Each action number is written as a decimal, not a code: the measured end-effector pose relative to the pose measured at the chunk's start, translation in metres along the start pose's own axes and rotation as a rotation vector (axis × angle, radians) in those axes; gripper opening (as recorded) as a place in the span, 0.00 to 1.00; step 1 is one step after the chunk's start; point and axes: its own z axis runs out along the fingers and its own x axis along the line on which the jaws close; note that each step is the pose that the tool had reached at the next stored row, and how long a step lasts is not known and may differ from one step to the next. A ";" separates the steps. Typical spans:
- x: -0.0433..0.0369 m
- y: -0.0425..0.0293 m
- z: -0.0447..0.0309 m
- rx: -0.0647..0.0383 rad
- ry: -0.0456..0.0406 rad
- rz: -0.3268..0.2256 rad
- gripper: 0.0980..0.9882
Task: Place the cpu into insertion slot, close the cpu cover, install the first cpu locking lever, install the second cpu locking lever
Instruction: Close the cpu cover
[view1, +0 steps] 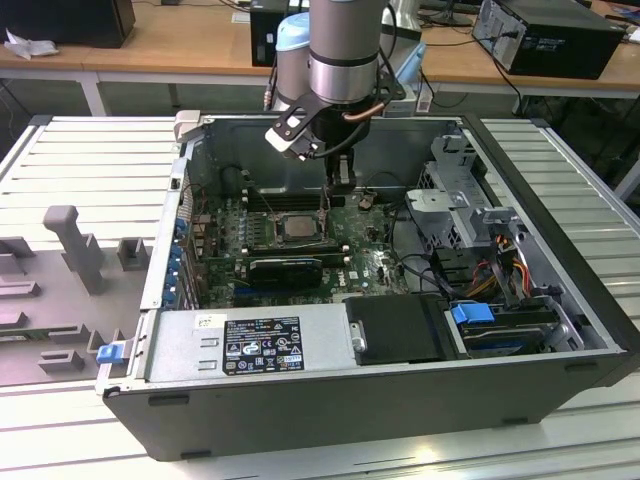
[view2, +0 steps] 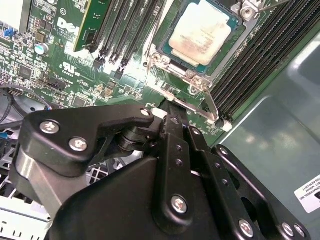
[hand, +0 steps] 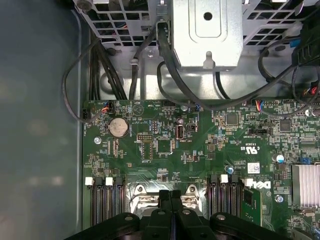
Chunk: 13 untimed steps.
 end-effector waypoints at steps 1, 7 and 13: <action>0.0000 -0.0003 0.0000 0.000 0.0000 0.000 0.01; -0.0001 -0.0062 -0.0004 0.000 0.0000 0.000 0.01; -0.0004 -0.0201 0.0028 0.000 0.0001 0.000 0.01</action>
